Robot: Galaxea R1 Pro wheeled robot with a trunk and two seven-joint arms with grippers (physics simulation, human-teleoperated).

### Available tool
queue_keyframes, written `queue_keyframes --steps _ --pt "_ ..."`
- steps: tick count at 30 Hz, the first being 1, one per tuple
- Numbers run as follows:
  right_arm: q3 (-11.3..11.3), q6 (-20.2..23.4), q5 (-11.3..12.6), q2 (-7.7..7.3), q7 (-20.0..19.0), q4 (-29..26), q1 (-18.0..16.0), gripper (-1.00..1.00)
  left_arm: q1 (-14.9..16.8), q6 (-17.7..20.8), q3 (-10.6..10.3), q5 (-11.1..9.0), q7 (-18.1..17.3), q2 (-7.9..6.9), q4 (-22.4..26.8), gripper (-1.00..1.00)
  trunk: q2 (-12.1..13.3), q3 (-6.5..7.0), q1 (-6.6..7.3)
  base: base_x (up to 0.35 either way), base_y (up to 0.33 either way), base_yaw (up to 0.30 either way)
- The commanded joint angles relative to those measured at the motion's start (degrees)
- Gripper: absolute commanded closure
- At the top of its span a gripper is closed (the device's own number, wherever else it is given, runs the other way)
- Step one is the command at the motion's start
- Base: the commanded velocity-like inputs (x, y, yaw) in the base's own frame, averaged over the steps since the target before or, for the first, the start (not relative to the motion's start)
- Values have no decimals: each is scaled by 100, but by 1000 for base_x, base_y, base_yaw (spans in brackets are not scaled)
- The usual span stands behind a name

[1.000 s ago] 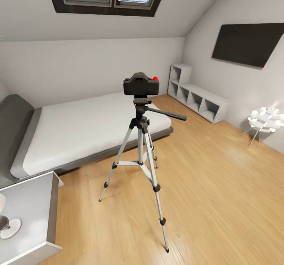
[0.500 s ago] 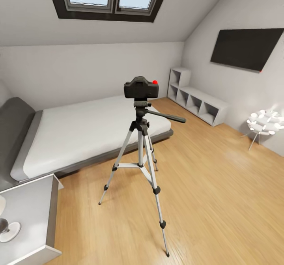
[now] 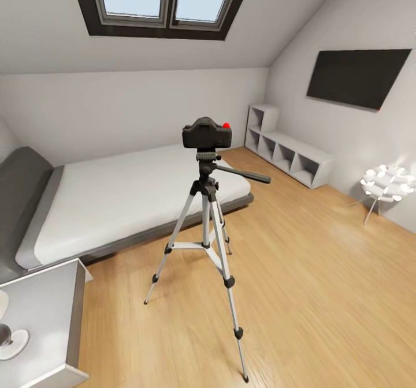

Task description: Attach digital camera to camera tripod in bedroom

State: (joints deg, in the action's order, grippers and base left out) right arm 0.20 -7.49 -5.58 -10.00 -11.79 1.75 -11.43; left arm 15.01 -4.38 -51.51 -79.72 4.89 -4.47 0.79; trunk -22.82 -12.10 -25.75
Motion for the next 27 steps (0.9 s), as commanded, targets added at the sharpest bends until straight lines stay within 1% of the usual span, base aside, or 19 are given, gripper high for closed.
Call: queue_keyframes --steps 1,27 --pt "-2 -42 -58 -2 -3 19 -9 -100 2 -10 -49 -35 29 -2 9 -100 -10 -1 -3 0 0 0" --pt "-1 -42 -58 -2 1 19 -9 -100 0 -10 -52 -35 29 -2 9 -100 -10 239 -3 0 0 0"
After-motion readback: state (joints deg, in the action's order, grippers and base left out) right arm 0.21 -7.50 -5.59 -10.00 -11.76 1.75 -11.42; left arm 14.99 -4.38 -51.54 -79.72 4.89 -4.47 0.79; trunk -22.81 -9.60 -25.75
